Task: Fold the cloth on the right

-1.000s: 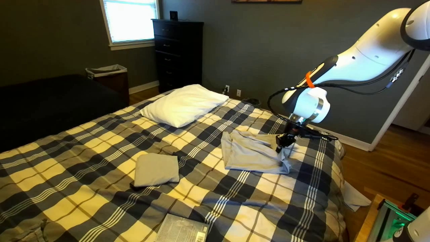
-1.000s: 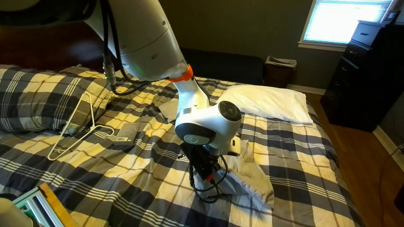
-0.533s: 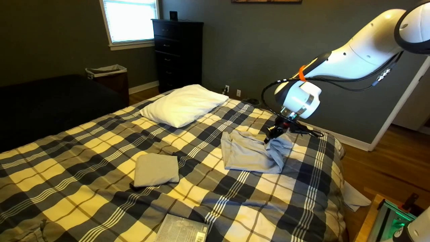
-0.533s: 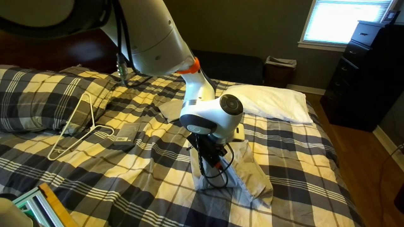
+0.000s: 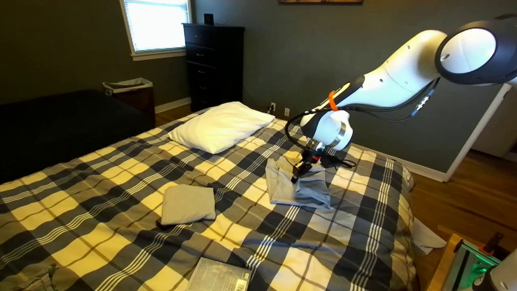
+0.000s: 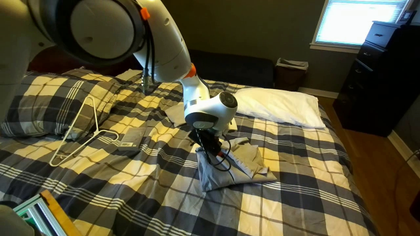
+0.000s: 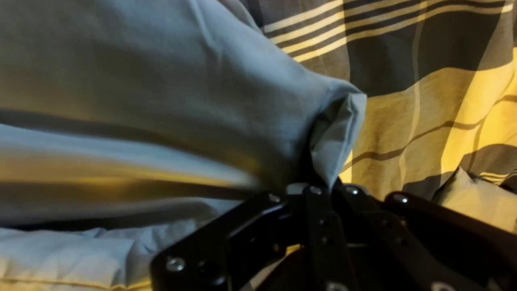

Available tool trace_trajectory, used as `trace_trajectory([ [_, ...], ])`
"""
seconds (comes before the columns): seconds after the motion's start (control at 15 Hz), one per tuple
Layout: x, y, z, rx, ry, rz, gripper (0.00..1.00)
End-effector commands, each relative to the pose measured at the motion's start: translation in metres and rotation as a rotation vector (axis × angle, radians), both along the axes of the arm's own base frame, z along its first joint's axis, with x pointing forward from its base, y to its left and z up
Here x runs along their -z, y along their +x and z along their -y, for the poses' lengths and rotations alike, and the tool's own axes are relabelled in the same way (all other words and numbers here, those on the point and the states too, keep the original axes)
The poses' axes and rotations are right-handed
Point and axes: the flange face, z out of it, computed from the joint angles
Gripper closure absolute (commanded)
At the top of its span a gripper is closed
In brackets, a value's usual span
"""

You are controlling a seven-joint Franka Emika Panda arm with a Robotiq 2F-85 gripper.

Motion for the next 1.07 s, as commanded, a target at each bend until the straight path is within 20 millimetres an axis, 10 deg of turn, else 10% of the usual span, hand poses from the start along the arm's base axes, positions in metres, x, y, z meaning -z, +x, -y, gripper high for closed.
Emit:
trace_trajectory([
  [0.0, 0.033, 0.023, -0.012, -0.042, 0.012, 0.018, 1.0],
  [0.4, 0.051, 0.051, -0.021, -0.014, 0.048, 0.039, 1.0],
  [0.47, 0.056, 0.051, -0.021, -0.012, 0.046, 0.018, 0.73],
  [1.0, 0.041, 0.043, -0.029, 0.003, 0.094, -0.027, 0.21],
])
